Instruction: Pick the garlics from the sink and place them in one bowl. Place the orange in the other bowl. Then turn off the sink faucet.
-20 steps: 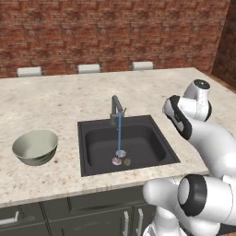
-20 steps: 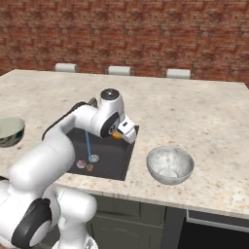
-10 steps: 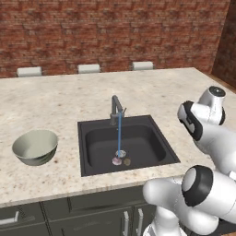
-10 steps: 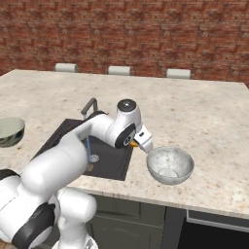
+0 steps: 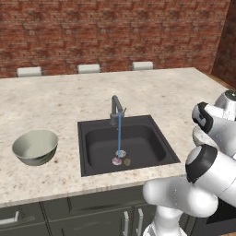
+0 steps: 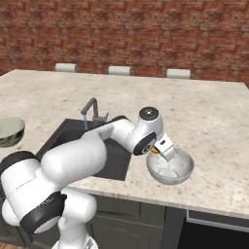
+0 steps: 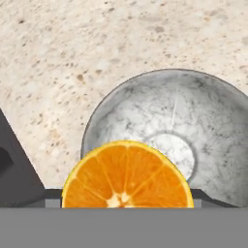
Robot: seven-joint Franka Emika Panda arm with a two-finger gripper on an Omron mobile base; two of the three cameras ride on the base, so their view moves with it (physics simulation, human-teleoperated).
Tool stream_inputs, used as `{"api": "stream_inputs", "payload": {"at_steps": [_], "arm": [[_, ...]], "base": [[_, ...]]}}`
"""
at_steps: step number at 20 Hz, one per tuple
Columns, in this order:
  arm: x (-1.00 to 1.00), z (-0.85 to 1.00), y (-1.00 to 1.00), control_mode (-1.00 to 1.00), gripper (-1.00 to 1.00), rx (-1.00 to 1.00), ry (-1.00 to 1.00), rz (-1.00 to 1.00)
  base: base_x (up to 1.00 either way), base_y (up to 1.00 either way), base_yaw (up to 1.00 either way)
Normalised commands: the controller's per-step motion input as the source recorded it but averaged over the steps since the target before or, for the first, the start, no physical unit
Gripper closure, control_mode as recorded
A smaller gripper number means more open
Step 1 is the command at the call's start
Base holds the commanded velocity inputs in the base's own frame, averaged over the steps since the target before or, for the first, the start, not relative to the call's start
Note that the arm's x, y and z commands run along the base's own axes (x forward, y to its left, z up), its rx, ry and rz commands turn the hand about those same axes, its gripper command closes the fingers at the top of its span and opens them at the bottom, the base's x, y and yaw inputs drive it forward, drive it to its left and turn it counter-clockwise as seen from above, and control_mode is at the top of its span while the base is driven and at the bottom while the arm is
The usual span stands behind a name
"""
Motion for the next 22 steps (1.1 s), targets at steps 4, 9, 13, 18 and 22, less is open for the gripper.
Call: {"api": "stream_inputs", "payload": {"at_steps": [4, 9, 13, 18, 22], "arm": [[0.0, -0.31, -0.66, -1.0, 1.0, 0.0, 0.0, -0.04], [0.0, -0.6, -0.43, -1.0, 1.0, 0.0, 0.0, 0.0], [0.04, -0.45, -0.13, -1.0, 1.0, 0.0, -0.01, 0.0], [0.22, -0.3, 0.0, -1.0, 1.0, 0.0, -0.01, 0.0], [0.24, -0.2, 0.0, -1.0, 1.0, 0.0, 0.0, 0.0]], "base": [[0.0, 0.0, 0.0], [0.0, 0.0, 0.0], [0.0, 0.0, 0.0], [0.0, 0.0, 0.0], [0.0, 0.0, 0.0]]}}
